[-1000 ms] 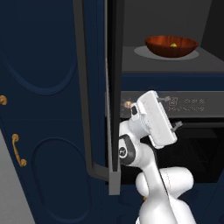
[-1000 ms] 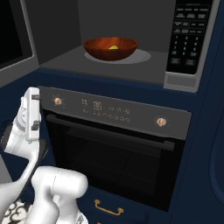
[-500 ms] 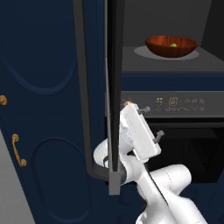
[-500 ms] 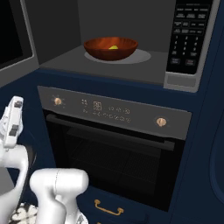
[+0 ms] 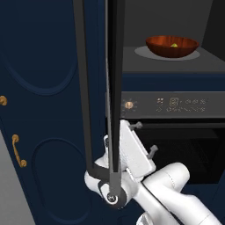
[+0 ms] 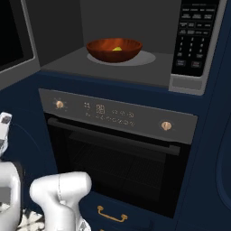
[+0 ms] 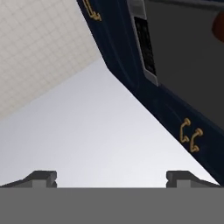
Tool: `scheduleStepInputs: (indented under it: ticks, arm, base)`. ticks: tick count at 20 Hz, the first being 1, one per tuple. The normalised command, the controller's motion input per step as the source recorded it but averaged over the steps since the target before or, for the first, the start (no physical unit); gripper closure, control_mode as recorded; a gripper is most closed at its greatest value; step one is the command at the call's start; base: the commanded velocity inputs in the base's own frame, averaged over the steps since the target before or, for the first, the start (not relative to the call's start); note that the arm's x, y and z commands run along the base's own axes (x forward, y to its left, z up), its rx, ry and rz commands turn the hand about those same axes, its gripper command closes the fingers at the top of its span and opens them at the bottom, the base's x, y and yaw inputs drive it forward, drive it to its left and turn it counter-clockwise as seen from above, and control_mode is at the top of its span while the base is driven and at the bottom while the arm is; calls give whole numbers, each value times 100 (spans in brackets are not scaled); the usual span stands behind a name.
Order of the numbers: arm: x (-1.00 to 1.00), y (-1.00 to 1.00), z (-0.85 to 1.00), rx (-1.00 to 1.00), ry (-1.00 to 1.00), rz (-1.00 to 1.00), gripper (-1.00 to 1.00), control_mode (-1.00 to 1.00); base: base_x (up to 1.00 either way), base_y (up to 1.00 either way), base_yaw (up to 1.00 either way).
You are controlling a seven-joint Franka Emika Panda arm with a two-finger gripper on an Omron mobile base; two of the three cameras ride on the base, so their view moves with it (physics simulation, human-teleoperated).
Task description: Pick the lemon wedge from the sink and place it in the bowl. Then pick the bowl and place it in the microwave. Then close the microwave door and press the start button.
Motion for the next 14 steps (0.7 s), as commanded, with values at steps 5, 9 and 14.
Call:
scheduleStepInputs:
  ticks: [5,9,14]
  arm:
    - [25,96,-3,13,11,14,-100,-100]
    - [16,74,-1,14,13,16,-100,-100]
    - [10,58,0,12,10,15,-100,-100]
  base:
    - [0,0,0]
    - [0,0,0]
    - [0,0,0]
